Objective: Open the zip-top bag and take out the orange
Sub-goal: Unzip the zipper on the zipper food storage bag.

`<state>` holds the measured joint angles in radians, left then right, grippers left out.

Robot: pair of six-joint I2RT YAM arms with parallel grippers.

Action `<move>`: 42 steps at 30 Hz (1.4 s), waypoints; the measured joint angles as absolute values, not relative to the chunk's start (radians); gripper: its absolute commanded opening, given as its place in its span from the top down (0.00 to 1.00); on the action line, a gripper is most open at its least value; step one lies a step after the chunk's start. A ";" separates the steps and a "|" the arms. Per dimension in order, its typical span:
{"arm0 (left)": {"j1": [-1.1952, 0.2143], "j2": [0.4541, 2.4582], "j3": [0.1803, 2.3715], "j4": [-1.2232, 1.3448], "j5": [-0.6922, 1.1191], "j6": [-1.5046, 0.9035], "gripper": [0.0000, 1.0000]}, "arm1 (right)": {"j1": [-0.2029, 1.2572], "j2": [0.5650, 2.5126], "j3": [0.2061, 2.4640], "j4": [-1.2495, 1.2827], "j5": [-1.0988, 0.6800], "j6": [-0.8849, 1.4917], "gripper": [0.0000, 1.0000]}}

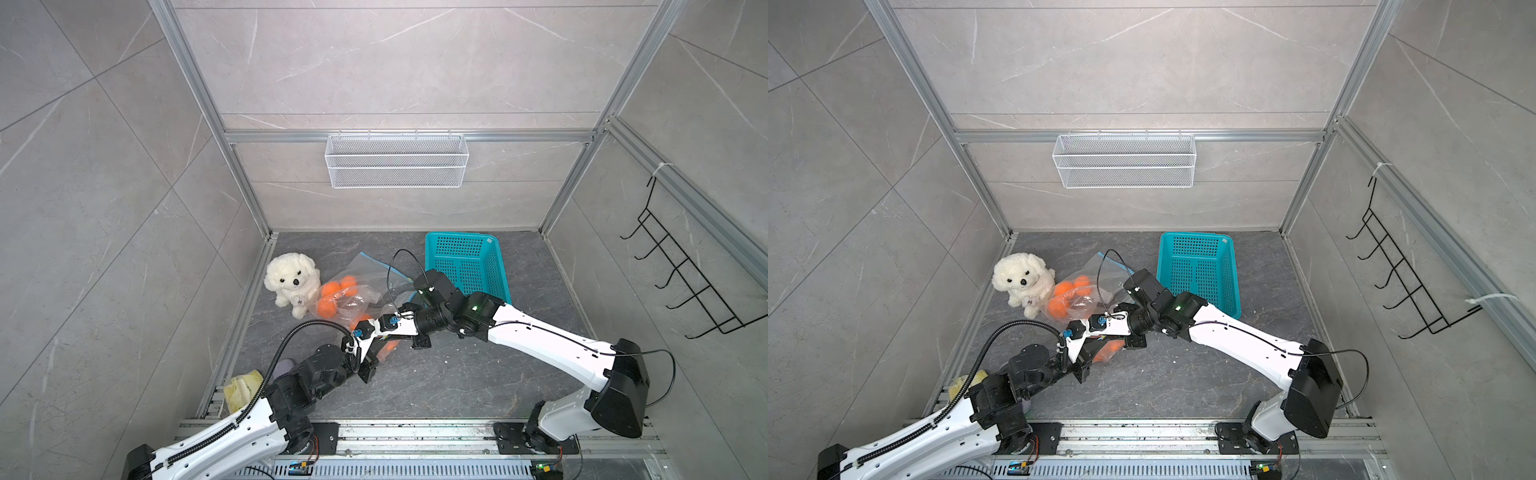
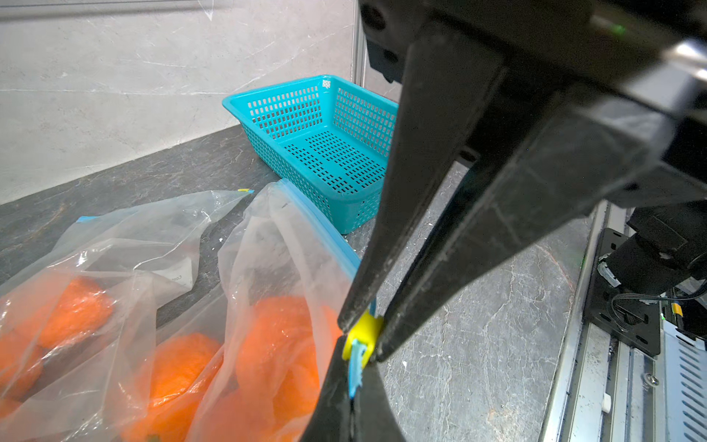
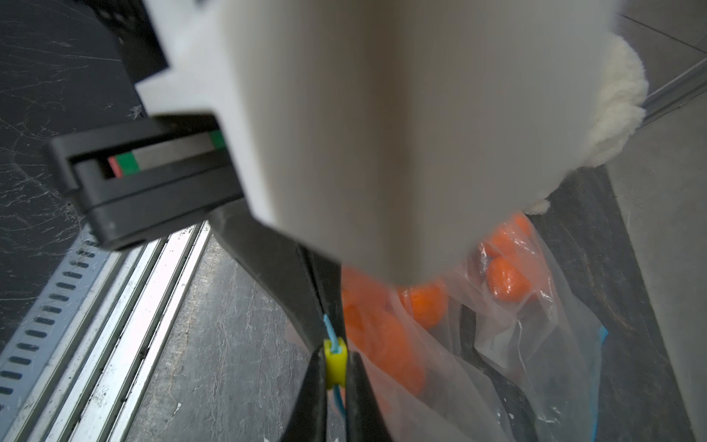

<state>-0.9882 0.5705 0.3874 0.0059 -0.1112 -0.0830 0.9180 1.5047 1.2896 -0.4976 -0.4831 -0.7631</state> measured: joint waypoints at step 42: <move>-0.975 0.314 0.387 -0.157 -0.186 -0.274 1.00 | 0.741 1.593 1.187 -0.146 0.033 -0.676 1.00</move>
